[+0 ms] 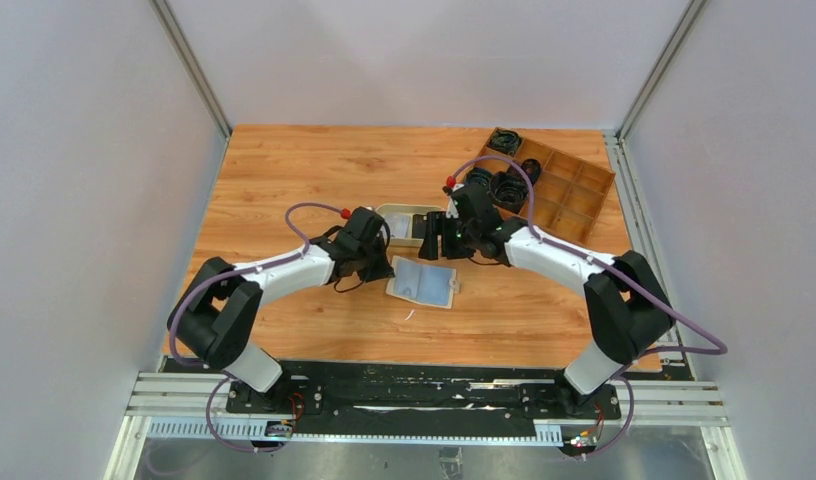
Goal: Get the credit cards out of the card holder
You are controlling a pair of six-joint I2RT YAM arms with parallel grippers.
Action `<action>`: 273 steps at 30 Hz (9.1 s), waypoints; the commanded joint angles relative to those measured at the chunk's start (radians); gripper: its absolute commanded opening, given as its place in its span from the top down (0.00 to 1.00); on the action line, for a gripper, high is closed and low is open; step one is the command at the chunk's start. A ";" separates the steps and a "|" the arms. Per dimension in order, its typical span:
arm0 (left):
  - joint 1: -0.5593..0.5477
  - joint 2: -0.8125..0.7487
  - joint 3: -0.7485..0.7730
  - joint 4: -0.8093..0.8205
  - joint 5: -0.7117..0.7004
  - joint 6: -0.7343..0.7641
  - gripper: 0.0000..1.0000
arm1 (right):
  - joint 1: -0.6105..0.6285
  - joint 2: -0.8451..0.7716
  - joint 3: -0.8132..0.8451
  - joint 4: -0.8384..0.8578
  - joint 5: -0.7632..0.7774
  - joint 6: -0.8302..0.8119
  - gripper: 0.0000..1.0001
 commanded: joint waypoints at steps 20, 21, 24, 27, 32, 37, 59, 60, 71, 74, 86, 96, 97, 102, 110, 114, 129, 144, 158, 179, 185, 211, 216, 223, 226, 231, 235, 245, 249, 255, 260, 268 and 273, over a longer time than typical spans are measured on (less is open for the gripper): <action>-0.008 -0.142 -0.107 0.147 -0.013 -0.078 1.00 | 0.154 0.234 0.221 -0.075 0.127 0.007 0.31; -0.007 -0.139 -0.110 0.145 -0.014 -0.078 1.00 | 0.155 0.236 0.216 -0.076 0.127 0.009 0.31; -0.006 -0.134 -0.115 0.143 -0.041 -0.076 1.00 | 0.154 0.246 0.202 -0.073 0.126 0.007 0.31; -0.008 -0.124 -0.120 0.138 -0.052 -0.078 1.00 | 0.154 0.250 0.188 -0.069 0.123 0.008 0.31; -0.008 -0.112 -0.118 0.133 -0.068 -0.074 1.00 | 0.154 0.277 0.180 -0.067 0.118 0.004 0.31; -0.008 -0.097 -0.109 0.130 -0.072 -0.069 1.00 | 0.155 0.303 0.185 -0.065 0.111 -0.001 0.31; -0.008 -0.076 -0.070 0.093 -0.091 -0.058 1.00 | 0.174 0.331 0.244 -0.038 0.116 -0.015 0.32; -0.008 -0.077 -0.070 0.094 -0.091 -0.058 1.00 | 0.177 0.337 0.251 -0.042 0.119 -0.015 0.32; -0.008 -0.070 -0.068 0.090 -0.087 -0.050 1.00 | 0.213 0.386 0.318 -0.107 0.205 -0.022 0.31; -0.009 -0.070 -0.069 0.090 -0.088 -0.050 1.00 | 0.220 0.398 0.328 -0.133 0.229 -0.034 0.31; -0.008 -0.049 -0.059 0.069 -0.114 -0.060 1.00 | 0.226 0.356 0.287 -0.218 0.350 -0.106 0.31; -0.008 -0.026 -0.048 0.055 -0.121 -0.061 1.00 | 0.226 0.325 0.262 -0.273 0.417 -0.172 0.30; -0.008 -0.024 -0.046 0.054 -0.121 -0.061 1.00 | 0.226 0.323 0.262 -0.277 0.423 -0.178 0.30; -0.008 -0.016 -0.045 0.051 -0.119 -0.060 1.00 | 0.227 0.306 0.272 -0.285 0.479 -0.215 0.30; -0.008 0.006 -0.038 0.046 -0.108 -0.053 1.00 | 0.227 0.251 0.311 -0.245 0.519 -0.283 0.26; -0.008 0.004 -0.040 0.046 -0.112 -0.052 1.00 | 0.222 0.194 0.301 -0.206 0.481 -0.269 0.14; -0.008 0.010 -0.054 0.053 -0.125 -0.039 1.00 | 0.037 0.060 -0.164 0.395 -0.234 0.155 0.14; -0.008 0.001 -0.069 0.049 -0.132 -0.033 1.00 | -0.025 0.182 -0.277 0.621 -0.258 0.341 0.32; -0.008 0.020 -0.058 0.040 -0.130 -0.031 1.00 | -0.017 0.263 -0.296 0.724 -0.374 0.417 0.30; -0.008 0.013 -0.044 0.013 -0.146 -0.026 1.00 | -0.017 0.409 -0.416 1.151 -0.468 0.717 0.62; -0.008 0.016 -0.045 0.013 -0.145 -0.024 1.00 | -0.018 0.399 -0.433 1.168 -0.459 0.703 0.75; -0.009 0.018 -0.038 -0.008 -0.165 -0.009 1.00 | -0.073 0.279 -0.501 0.968 -0.506 0.511 1.00; -0.008 0.017 -0.038 -0.009 -0.165 -0.010 1.00 | -0.087 0.245 -0.503 0.892 -0.509 0.459 0.99; -0.008 0.018 -0.041 -0.007 -0.165 -0.007 1.00 | -0.086 0.312 -0.464 0.965 -0.493 0.506 0.79; -0.008 0.018 -0.042 -0.007 -0.163 -0.007 1.00 | -0.086 0.342 -0.444 1.024 -0.485 0.550 0.70; -0.008 0.019 -0.043 -0.003 -0.161 -0.006 1.00 | -0.084 0.353 -0.402 1.026 -0.462 0.577 0.58; -0.008 0.024 -0.045 0.002 -0.156 -0.007 1.00 | -0.079 0.343 -0.367 0.973 -0.442 0.574 0.57; -0.009 0.030 -0.046 0.012 -0.154 -0.010 1.00 | -0.034 0.337 -0.278 0.858 -0.409 0.582 0.57; -0.008 0.029 -0.045 0.011 -0.154 -0.010 1.00 | 0.000 0.323 -0.254 0.819 -0.398 0.594 0.57; -0.008 0.023 -0.055 0.020 -0.153 -0.018 1.00 | 0.046 0.335 -0.249 0.837 -0.380 0.634 0.57; -0.006 0.014 -0.056 0.018 -0.154 -0.017 1.00 | 0.053 0.353 -0.271 0.945 -0.384 0.691 0.57; -0.003 0.016 -0.052 0.014 -0.156 -0.014 1.00 | 0.038 0.294 -0.293 0.928 -0.387 0.671 0.58; -0.004 0.024 -0.042 0.010 -0.155 -0.009 1.00 | 0.012 0.254 -0.325 0.907 -0.392 0.652 0.59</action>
